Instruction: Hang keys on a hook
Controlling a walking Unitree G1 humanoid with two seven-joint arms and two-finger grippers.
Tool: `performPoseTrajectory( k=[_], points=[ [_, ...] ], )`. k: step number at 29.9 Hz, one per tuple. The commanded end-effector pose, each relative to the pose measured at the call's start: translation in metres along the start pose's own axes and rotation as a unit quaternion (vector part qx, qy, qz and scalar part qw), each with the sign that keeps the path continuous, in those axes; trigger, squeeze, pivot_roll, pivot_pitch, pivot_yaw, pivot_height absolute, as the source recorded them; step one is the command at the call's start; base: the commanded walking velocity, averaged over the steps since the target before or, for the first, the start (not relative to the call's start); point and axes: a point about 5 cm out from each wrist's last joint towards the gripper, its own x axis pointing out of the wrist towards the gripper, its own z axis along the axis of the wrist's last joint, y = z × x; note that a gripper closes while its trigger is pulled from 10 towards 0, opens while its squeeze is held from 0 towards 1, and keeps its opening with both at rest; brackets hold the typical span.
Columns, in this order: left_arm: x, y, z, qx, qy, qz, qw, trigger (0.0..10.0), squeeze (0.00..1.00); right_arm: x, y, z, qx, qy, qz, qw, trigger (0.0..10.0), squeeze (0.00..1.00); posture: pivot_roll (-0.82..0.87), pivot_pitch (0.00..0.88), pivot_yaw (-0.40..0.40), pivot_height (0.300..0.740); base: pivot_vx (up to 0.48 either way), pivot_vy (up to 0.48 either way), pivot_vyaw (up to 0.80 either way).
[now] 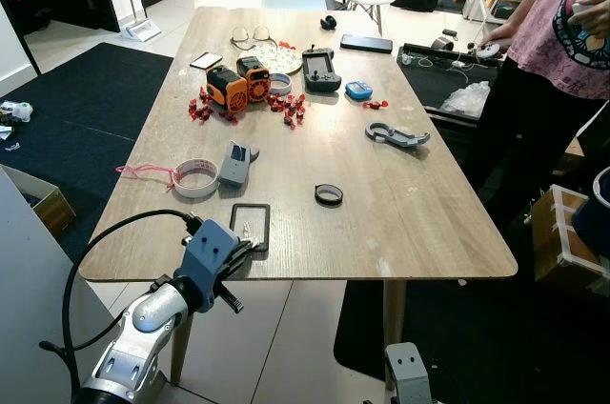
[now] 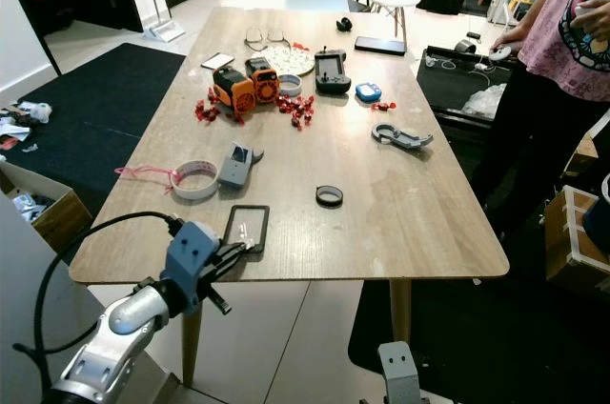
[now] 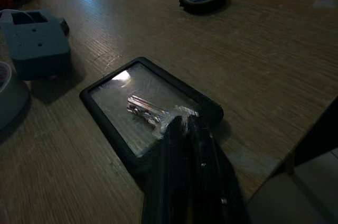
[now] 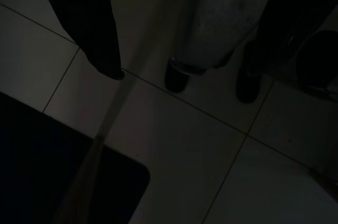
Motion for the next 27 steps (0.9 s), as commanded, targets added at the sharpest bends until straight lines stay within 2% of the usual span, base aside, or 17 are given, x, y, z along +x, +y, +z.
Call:
performPoseTrajectory(
  k=[1, 7, 8, 9, 11, 16, 21, 23, 24, 25, 27],
  points=[
    [0.002, 0.001, 0.001, -0.002, 0.004, 0.014, 1.0, 10.0, 1.0, -0.001, -0.001, -0.005, 0.003, 0.01, -0.002, 1.0, 10.0, 0.0, 0.08, 0.076, -0.035, 0.74, 0.0, 0.0, 0.0],
    [0.001, 0.005, 0.001, 0.003, 0.004, 0.038, 0.999, 10.0, 1.0, -0.001, -0.001, -0.005, 0.003, 0.01, -0.002, 1.0, 10.0, 0.0, 0.08, 0.073, -0.037, 0.74, 0.0, 0.0, 0.0],
    [0.0, 0.007, 0.001, 0.002, 0.005, 0.044, 0.999, 10.0, 0.33, -0.001, -0.001, -0.004, 0.002, 0.01, -0.002, 1.0, 10.0, 0.0, 0.08, 0.074, -0.037, 0.74, 0.0, 0.0, 0.0],
    [-0.002, 0.01, 0.0, -0.002, 0.002, 0.048, 0.999, 10.0, 0.0, -0.001, -0.001, -0.004, 0.002, 0.01, -0.003, 1.0, 10.0, 0.0, 0.07, 0.072, -0.037, 0.74, 0.0, 0.0, 0.0],
    [-0.004, 0.012, 0.0, -0.009, -0.003, 0.048, 0.999, 10.0, 0.0, -0.001, -0.001, -0.004, 0.002, 0.01, -0.002, 1.0, 10.0, 0.0, 0.08, 0.072, -0.038, 0.74, 0.0, 0.0, 0.0],
    [-0.012, 0.01, 0.006, -0.01, -0.055, 0.007, 0.998, 10.0, 0.0, -0.001, -0.002, -0.004, 0.001, 0.01, -0.002, 1.0, 10.0, 0.0, 0.08, 0.073, -0.041, 0.74, 0.0, 0.0, 0.0],
    [-0.016, 0.007, 0.006, -0.011, -0.066, -0.017, 0.998, 10.0, 0.0, -0.001, -0.002, -0.004, 0.001, 0.01, -0.002, 1.0, 10.0, 0.0, 0.08, 0.073, -0.041, 0.74, 0.0, 0.0, 0.0],
    [-0.021, 0.001, 0.005, -0.026, -0.075, -0.053, 0.995, 10.0, 0.0, -0.001, -0.002, -0.004, 0.001, 0.009, -0.003, 1.0, 10.0, 0.0, 0.07, 0.071, -0.038, 0.74, 0.0, 0.0, 0.0],
    [-0.021, 0.001, 0.005, -0.026, -0.075, -0.053, 0.995, 10.0, 0.0, -0.001, -0.002, -0.004, 0.001, 0.009, -0.003, 1.0, 10.0, 0.0, 0.07, 0.071, -0.038, 0.74, 0.0, 0.0, 0.0],
    [-0.024, -0.005, 0.004, -0.036, -0.079, -0.081, 0.993, 10.0, 0.0, -0.001, -0.003, -0.004, 0.001, 0.009, -0.003, 1.0, 10.0, 0.0, 0.07, 0.071, -0.039, 0.74, 0.0, 0.0, 0.0],
    [-0.024, -0.007, 0.003, -0.032, -0.078, -0.082, 0.993, 10.0, 0.0, -0.001, -0.003, -0.004, 0.001, 0.009, -0.003, 1.0, 10.0, 0.0, 0.07, 0.071, -0.039, 0.74, 0.0, 0.0, 0.0]
  ],
)
